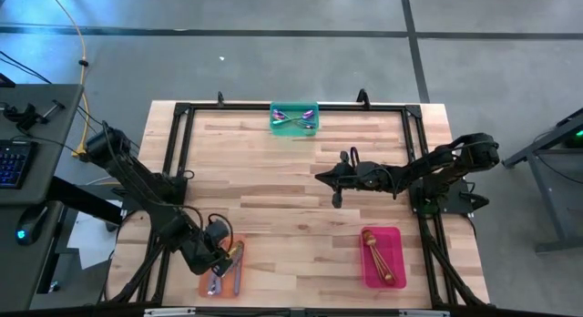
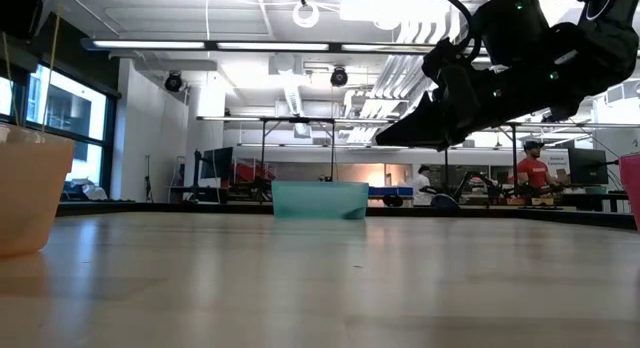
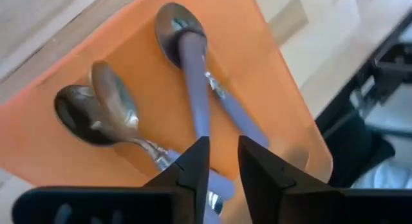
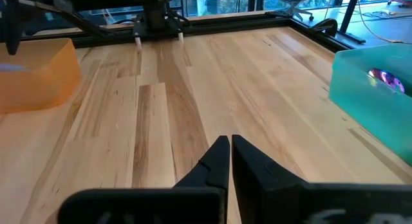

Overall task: Sort silverware by color (type)
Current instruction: Return to Home Position

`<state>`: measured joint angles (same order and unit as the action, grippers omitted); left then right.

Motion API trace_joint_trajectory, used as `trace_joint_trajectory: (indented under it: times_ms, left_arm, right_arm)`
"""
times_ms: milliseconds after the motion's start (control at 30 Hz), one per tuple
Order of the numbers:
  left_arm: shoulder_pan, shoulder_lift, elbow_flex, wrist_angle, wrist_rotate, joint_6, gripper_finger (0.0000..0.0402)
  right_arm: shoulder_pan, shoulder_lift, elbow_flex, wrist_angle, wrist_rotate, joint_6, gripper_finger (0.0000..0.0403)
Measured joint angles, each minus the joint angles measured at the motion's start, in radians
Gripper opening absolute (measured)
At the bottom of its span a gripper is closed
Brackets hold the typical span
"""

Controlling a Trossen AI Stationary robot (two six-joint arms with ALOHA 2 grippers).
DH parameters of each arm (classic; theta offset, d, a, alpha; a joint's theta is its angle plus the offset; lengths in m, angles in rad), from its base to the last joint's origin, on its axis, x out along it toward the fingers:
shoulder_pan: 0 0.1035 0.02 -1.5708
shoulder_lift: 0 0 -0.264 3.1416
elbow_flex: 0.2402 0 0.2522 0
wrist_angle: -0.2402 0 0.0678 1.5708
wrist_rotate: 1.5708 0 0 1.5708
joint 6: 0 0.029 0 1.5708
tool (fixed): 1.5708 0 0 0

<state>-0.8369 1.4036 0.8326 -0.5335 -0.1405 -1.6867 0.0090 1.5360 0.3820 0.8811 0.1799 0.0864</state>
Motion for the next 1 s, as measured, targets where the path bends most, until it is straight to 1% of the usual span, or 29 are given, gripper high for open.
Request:
trace_joint_trajectory:
  times_ms: [67,100,167,233,267,333,367,433,533,667,733,833,900,1000]
  left_arm:
    - [0.007,-0.022,0.0,-0.009,0.009,0.062,0.0078]
    - [0.007,-0.039,0.0,-0.009,0.003,0.117,0.0078]
    - [0.008,-0.08,0.0,-0.009,-0.05,0.278,0.0072]
    - [0.023,-0.131,-0.002,-0.038,-0.128,0.44,0.0057]
    - [0.046,-0.16,-0.012,-0.043,-0.143,0.519,0.0048]
    - [0.12,-0.227,-0.059,-0.008,-0.126,0.663,0.0024]
    - [0.163,-0.262,-0.092,0.031,-0.105,0.729,0.0013]
    - [0.262,-0.336,-0.175,0.142,-0.054,0.862,0.0005]
    - [0.442,-0.427,-0.309,0.366,0.08,1.056,0.0006]
    - [0.688,-0.481,-0.458,0.632,0.275,1.237,0.0001]
    - [0.795,-0.483,-0.503,0.722,0.34,1.312,0.0001]
    - [0.921,-0.482,-0.53,0.772,0.416,1.408,0.0001]
    - [0.983,-0.483,-0.53,0.772,0.457,1.457,0.0]
    - [1.044,-0.504,-0.531,0.767,0.473,1.512,0.0]
  right_arm:
    - [0.0,0.0,0.0,0.0,0.0,-0.001,0.0]
    - [0.0,0.0,0.0,0.001,0.0,-0.002,0.0]
    - [-0.002,0.0,0.0,0.003,0.0,-0.008,0.0]
    - [-0.007,0.0,0.0,0.011,0.0,-0.008,0.0]
    - [-0.01,0.0,0.0,0.015,-0.003,-0.008,0.0]
    - [-0.022,0.0,0.0,0.024,-0.033,-0.008,0.0]
    - [-0.029,0.0,0.0,0.03,-0.055,-0.01,0.0]
    - [-0.049,0.0,0.0,0.043,-0.099,-0.016,0.0]
    - [-0.1,-0.003,0.0,0.046,-0.18,-0.031,0.0]
    - [-0.192,-0.017,0.0,0.045,-0.267,-0.069,0.0]
    - [-0.231,-0.027,0.0,0.044,-0.275,-0.113,0.0]
    - [-0.276,-0.072,-0.005,0.019,-0.276,-0.148,0.0]
    - [-0.289,-0.125,-0.005,-0.055,-0.267,-0.148,0.0]
    - [-0.278,-0.215,-0.005,-0.213,-0.208,-0.148,0.0]
